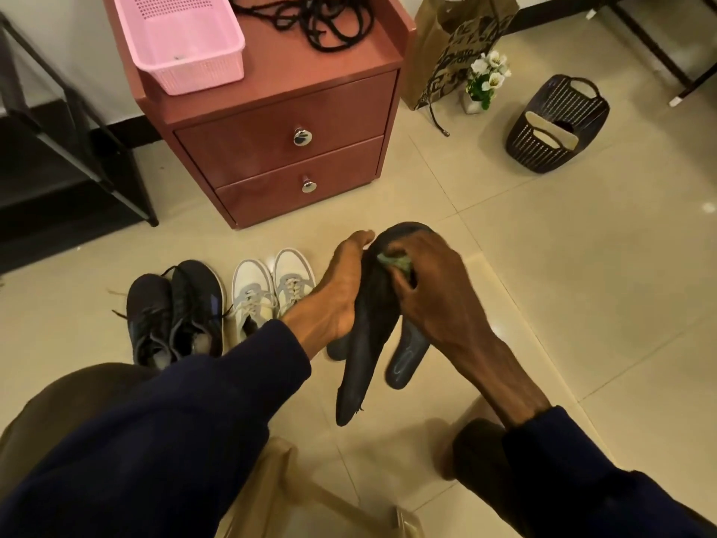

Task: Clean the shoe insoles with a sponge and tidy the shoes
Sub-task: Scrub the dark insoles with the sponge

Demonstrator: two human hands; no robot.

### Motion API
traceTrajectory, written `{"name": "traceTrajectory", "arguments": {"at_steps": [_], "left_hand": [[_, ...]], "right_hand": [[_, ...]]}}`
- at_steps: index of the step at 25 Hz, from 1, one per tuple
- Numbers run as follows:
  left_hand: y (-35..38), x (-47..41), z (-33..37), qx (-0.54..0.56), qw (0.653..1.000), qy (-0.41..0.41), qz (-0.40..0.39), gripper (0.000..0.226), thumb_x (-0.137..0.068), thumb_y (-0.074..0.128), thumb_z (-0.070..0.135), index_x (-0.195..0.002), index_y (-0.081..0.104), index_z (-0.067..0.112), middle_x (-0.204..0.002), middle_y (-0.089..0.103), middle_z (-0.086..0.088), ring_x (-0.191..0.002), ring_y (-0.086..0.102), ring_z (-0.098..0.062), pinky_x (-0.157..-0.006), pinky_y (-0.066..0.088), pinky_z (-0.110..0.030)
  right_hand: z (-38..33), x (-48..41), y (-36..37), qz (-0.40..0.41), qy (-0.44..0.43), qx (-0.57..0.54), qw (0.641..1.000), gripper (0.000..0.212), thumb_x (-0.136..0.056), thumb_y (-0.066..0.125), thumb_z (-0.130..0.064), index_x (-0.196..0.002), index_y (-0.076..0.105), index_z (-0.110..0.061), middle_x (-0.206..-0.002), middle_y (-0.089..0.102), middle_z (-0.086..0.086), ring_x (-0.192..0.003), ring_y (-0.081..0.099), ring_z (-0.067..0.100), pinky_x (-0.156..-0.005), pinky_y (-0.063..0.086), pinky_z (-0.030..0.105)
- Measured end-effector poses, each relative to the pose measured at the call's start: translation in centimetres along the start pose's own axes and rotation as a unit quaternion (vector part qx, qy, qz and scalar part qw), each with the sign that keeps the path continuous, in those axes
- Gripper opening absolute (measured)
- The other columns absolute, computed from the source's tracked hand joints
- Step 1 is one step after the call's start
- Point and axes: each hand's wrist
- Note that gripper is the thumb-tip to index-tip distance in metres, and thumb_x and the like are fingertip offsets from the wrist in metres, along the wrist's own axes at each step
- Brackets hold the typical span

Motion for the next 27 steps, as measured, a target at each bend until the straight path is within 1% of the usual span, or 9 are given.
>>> {"name": "traceTrajectory", "arguments": {"at_steps": [3, 4, 8, 11, 15, 17, 19, 22, 27], "left_hand": [[1.3, -0.1, 0.5, 0.000, 1.000, 0.025, -0.002, 0.034, -0.091, 0.059, 0.041, -0.094, 0.073, 0.010, -0.098, 0.073, -0.021, -0.089, 0.070, -0.037, -0.096, 0.055, -0.060], [1.8, 0.1, 0.5, -0.002, 1.000, 0.029, -0.004, 0.033, -0.092, 0.060, 0.040, -0.096, 0.073, 0.010, -0.098, 0.073, -0.020, -0.090, 0.069, -0.037, -0.096, 0.055, -0.060], [2.7, 0.5, 0.7, 0.007, 0.998, 0.058, -0.002, 0.035, -0.095, 0.055, 0.042, -0.078, 0.071, 0.016, -0.072, 0.068, -0.009, -0.065, 0.064, -0.023, -0.069, 0.054, -0.033], [2.7, 0.9, 1.0, 0.005, 0.997, 0.081, 0.005, 0.038, -0.098, 0.049, 0.039, -0.072, 0.066, 0.016, -0.062, 0.064, -0.005, -0.056, 0.062, -0.018, -0.062, 0.051, -0.028], [2.9, 1.6, 0.9, -0.023, 0.993, 0.119, -0.012, 0.028, -0.102, 0.048, 0.031, -0.089, 0.063, 0.011, -0.073, 0.067, -0.011, -0.059, 0.066, -0.020, -0.052, 0.057, -0.030], [2.5, 1.6, 0.8, -0.026, 0.993, 0.117, -0.015, 0.030, -0.102, 0.049, 0.033, -0.086, 0.066, 0.013, -0.068, 0.068, -0.008, -0.056, 0.066, -0.018, -0.051, 0.056, -0.028], [1.7, 1.4, 0.8, -0.023, 0.994, 0.107, -0.004, 0.037, -0.098, 0.052, 0.038, -0.072, 0.069, 0.018, -0.063, 0.066, -0.002, -0.055, 0.063, -0.016, -0.055, 0.053, -0.024], [1.0, 0.9, 0.4, -0.024, 0.995, 0.093, 0.020, 0.029, -0.095, 0.057, 0.040, -0.081, 0.070, 0.018, -0.069, 0.069, -0.002, -0.064, 0.065, -0.018, -0.062, 0.053, -0.028], [0.9, 0.8, 0.1, -0.012, 0.998, 0.065, -0.025, 0.030, -0.099, 0.054, 0.035, -0.101, 0.069, 0.010, -0.084, 0.074, -0.014, -0.068, 0.071, -0.027, -0.059, 0.059, -0.036]], "right_hand": [[2.1, -0.9, -2.1, 0.083, 0.098, 0.002, 0.992, 0.021, -0.084, 0.078, -0.006, -0.105, 0.074, -0.007, -0.099, 0.071, 0.012, -0.091, 0.065, 0.031, -0.083, 0.049, 0.035], [2.3, -1.0, -2.6, 0.100, 0.108, 0.003, 0.989, 0.022, -0.083, 0.080, -0.006, -0.104, 0.075, -0.006, -0.098, 0.071, 0.012, -0.090, 0.066, 0.030, -0.082, 0.052, 0.037], [-0.4, -0.8, -2.8, 0.065, 0.038, -0.060, 0.995, 0.024, -0.085, 0.078, -0.004, -0.109, 0.076, -0.009, -0.102, 0.074, 0.008, -0.091, 0.068, 0.020, -0.086, 0.056, 0.031], [-1.0, -0.6, -2.3, 0.042, -0.010, 0.007, 0.999, 0.020, -0.085, 0.077, -0.003, -0.105, 0.076, -0.007, -0.097, 0.074, 0.012, -0.088, 0.069, 0.029, -0.084, 0.058, 0.048], [1.6, -1.0, -3.1, 0.119, 0.090, 0.025, 0.989, 0.016, -0.088, 0.078, -0.013, -0.104, 0.076, -0.009, -0.097, 0.073, 0.010, -0.088, 0.067, 0.028, -0.081, 0.055, 0.053], [0.4, -0.8, -2.9, 0.149, 0.087, -0.007, 0.985, 0.012, -0.086, 0.078, -0.006, -0.098, 0.077, -0.008, -0.092, 0.073, 0.010, -0.084, 0.067, 0.026, -0.081, 0.056, 0.045], [-2.1, -0.3, -1.7, 0.110, 0.020, -0.005, 0.994, 0.015, -0.079, 0.076, 0.005, -0.091, 0.076, -0.003, -0.087, 0.073, 0.013, -0.079, 0.068, 0.030, -0.077, 0.057, 0.041], [-2.2, 0.0, -0.7, 0.050, -0.046, 0.052, 0.996, 0.017, -0.079, 0.074, 0.004, -0.094, 0.074, -0.003, -0.090, 0.072, 0.017, -0.082, 0.067, 0.036, -0.074, 0.057, 0.052], [1.6, -0.6, -1.7, 0.118, 0.118, 0.024, 0.986, 0.014, -0.083, 0.079, -0.004, -0.096, 0.075, -0.004, -0.089, 0.070, 0.014, -0.082, 0.065, 0.030, -0.077, 0.055, 0.053]]}}
Point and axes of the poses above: each hand's wrist, its own x-axis away from the middle knuckle, its own y-axis out of the palm, z = x × y
